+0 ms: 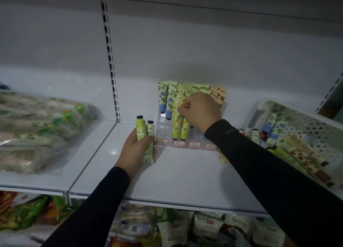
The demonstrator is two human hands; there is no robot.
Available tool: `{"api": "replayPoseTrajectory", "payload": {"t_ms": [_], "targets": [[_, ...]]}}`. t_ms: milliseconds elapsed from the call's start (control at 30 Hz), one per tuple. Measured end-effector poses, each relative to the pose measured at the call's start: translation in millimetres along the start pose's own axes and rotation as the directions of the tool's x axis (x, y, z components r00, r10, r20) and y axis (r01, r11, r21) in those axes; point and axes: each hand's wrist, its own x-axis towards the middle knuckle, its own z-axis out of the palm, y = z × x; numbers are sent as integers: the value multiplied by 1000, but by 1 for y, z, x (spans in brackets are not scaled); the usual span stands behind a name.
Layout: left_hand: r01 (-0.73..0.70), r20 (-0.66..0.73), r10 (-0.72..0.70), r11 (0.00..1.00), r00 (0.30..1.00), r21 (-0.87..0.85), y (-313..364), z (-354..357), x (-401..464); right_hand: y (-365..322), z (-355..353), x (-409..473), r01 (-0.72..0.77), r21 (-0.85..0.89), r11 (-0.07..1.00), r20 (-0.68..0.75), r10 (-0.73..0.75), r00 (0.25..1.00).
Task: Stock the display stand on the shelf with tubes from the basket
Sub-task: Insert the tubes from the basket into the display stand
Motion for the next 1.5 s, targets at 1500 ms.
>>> {"api": "replayPoseTrajectory", "payload": {"t_ms": [1500], "targets": [[140, 121, -132, 989, 984, -56, 15, 20, -35, 21, -18, -104, -598, 798, -73, 601, 33, 798]]}}
